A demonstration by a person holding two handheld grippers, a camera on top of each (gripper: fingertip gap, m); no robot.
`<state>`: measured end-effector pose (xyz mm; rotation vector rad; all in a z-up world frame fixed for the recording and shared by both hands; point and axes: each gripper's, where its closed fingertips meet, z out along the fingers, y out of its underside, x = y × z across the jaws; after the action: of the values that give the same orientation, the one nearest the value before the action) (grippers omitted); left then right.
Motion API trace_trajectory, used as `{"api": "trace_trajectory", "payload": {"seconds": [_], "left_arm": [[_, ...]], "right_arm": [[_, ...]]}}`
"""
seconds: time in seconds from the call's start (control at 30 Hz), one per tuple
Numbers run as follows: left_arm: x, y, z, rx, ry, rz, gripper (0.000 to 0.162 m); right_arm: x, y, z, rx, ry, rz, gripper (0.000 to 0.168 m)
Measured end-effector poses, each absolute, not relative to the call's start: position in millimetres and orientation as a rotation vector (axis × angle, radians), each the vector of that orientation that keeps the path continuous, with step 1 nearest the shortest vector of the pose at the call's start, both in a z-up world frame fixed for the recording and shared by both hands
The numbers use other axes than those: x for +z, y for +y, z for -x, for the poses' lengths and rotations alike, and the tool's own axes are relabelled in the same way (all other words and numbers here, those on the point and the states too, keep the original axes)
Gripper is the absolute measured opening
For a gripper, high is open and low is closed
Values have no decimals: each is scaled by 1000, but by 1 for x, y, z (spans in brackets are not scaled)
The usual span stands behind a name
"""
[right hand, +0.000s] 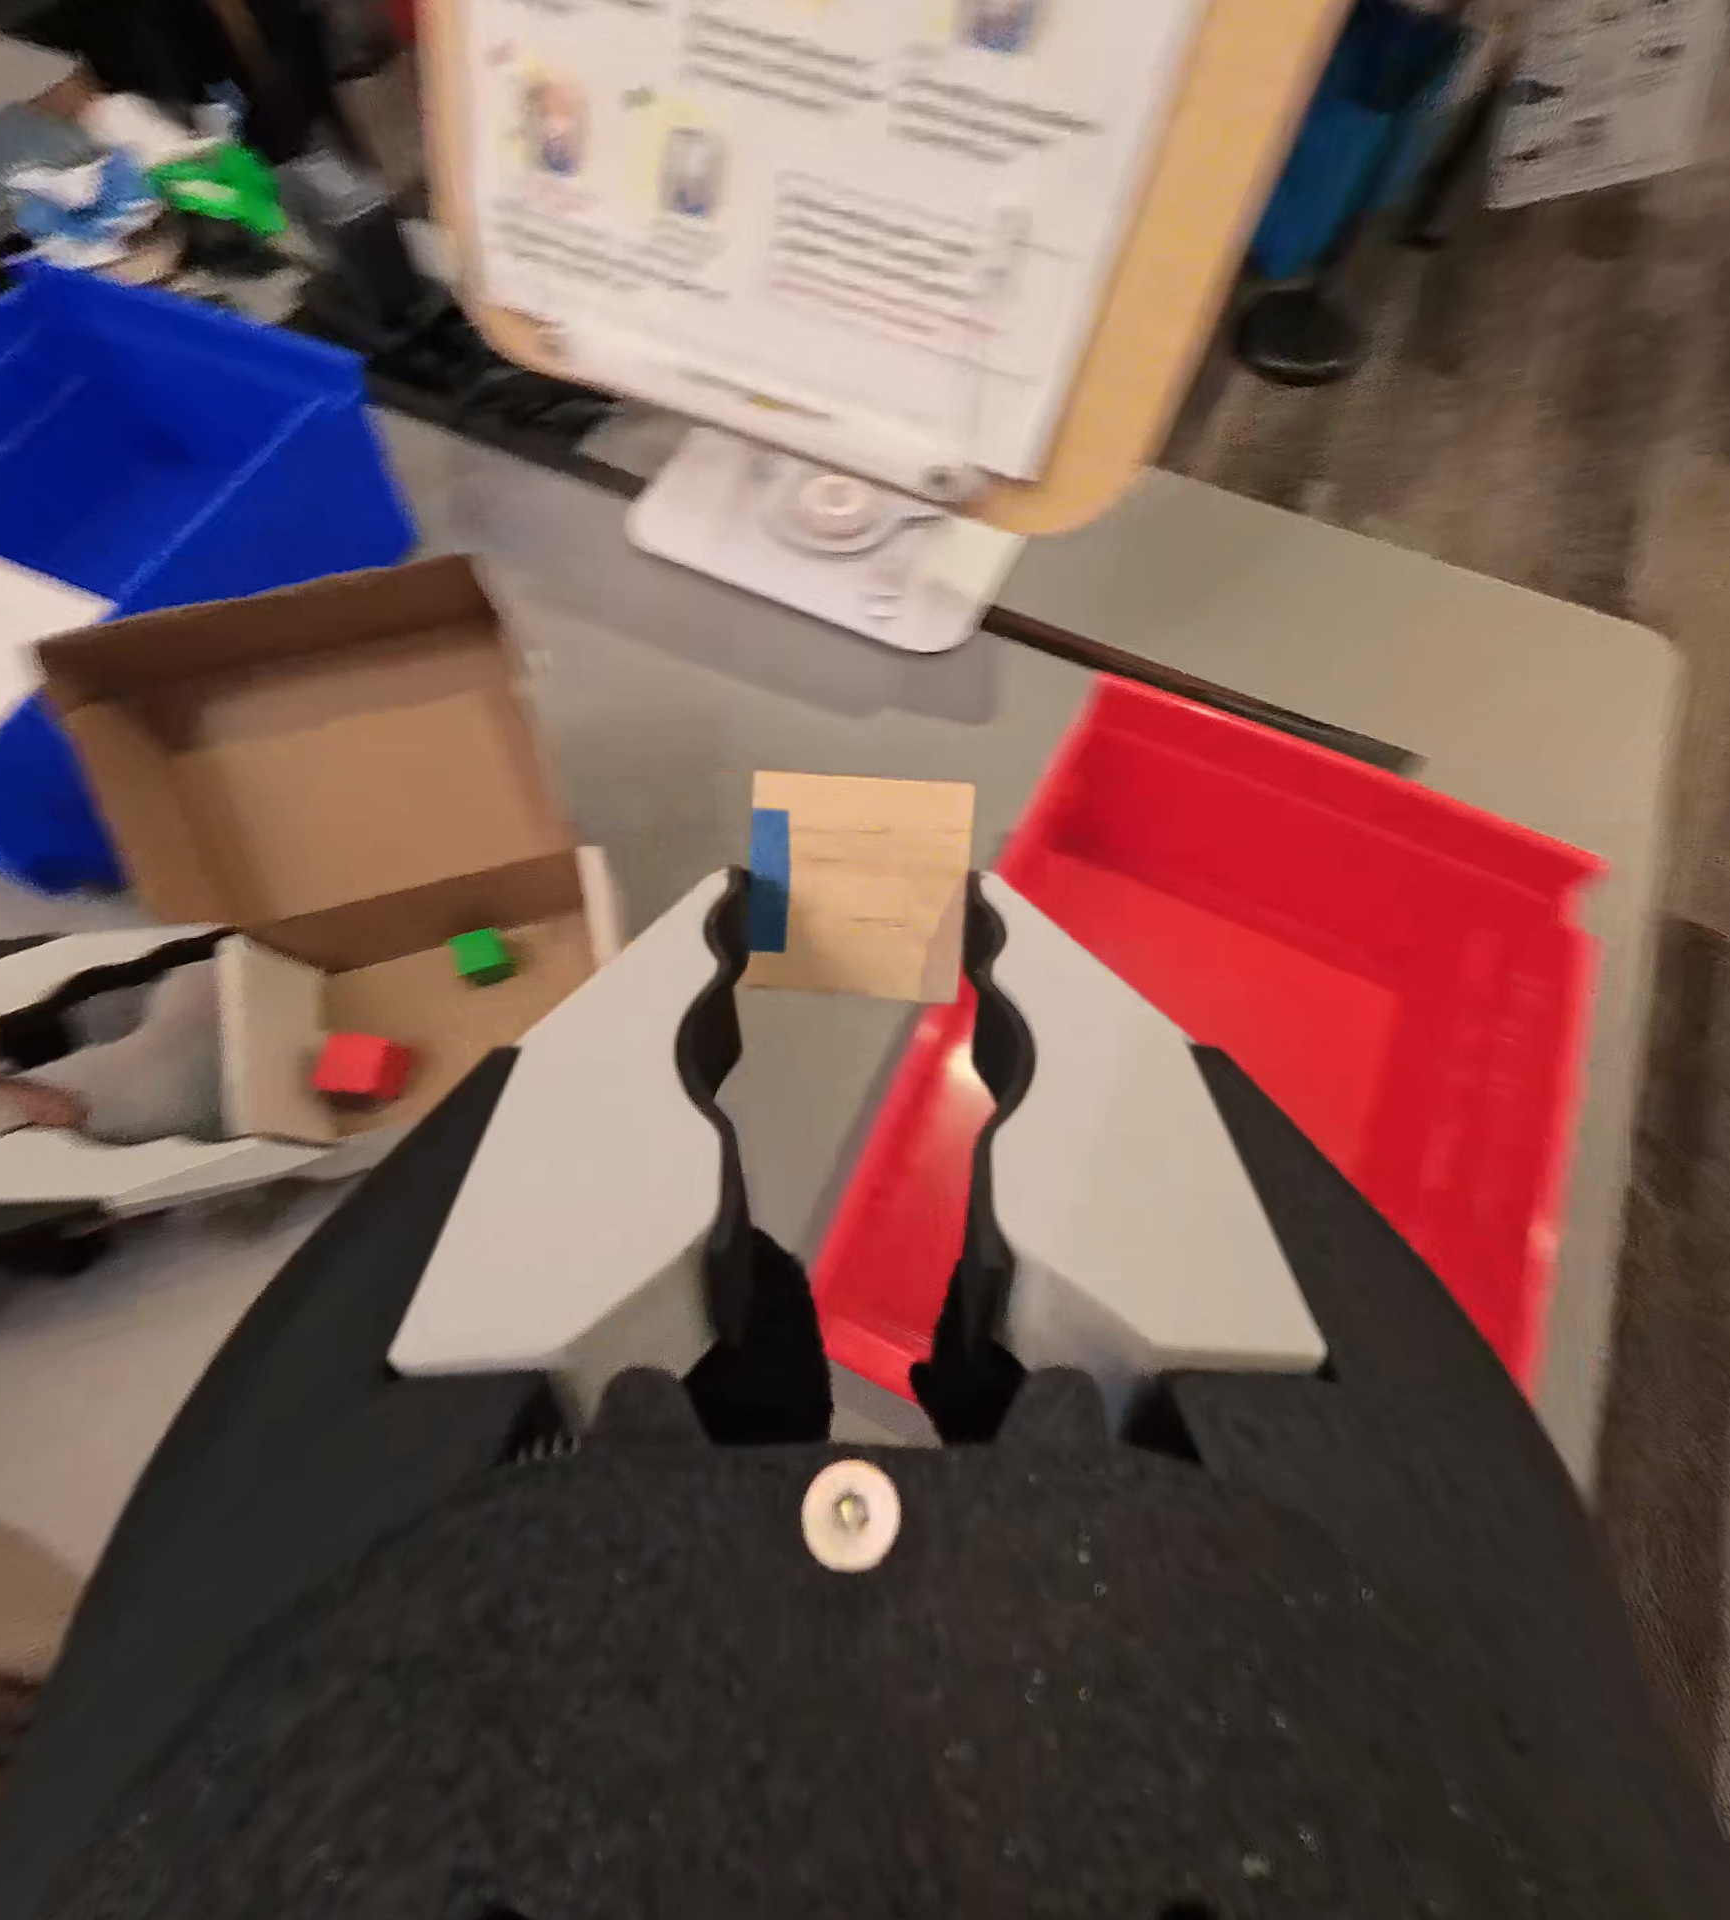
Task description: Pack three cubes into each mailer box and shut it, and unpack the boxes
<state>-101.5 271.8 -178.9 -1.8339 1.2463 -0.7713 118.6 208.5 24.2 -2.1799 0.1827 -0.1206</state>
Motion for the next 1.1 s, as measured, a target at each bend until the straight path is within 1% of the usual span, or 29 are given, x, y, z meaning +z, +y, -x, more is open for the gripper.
{"api": "trace_trajectory", "payload": {"seconds": [0.07,0.23,0.33,0.6,0.77,1.0,1.03,1.07,1.1], "left_arm": [[-179,272,101,-770,1247,1835,110],[-179,272,101,-770,1249,1836,110],[-179,272,101,-772,1250,1836,110],[-179,272,101,-774,1249,1833,110],[-179,272,101,-774,1251,1833,110],[-179,272,101,-773,1254,1833,110],[-179,272,101,-774,1254,1833,110],[-179,272,101,-774,1253,1833,110],[-179,272,101,-773,1253,1834,110]], "right_arm": [[15,186,-163,-199,314,2203,40],[-65,139,-237,-271,594,2405,40],[-110,128,-247,-247,653,2514,41],[-181,103,-247,-200,701,2714,40],[-189,96,-248,-181,734,2691,40],[-188,93,-253,-230,756,2681,52],[-184,92,-254,-260,759,2681,54],[-175,93,-256,-290,764,2656,60],[-159,99,-257,-315,767,2601,63]]}}
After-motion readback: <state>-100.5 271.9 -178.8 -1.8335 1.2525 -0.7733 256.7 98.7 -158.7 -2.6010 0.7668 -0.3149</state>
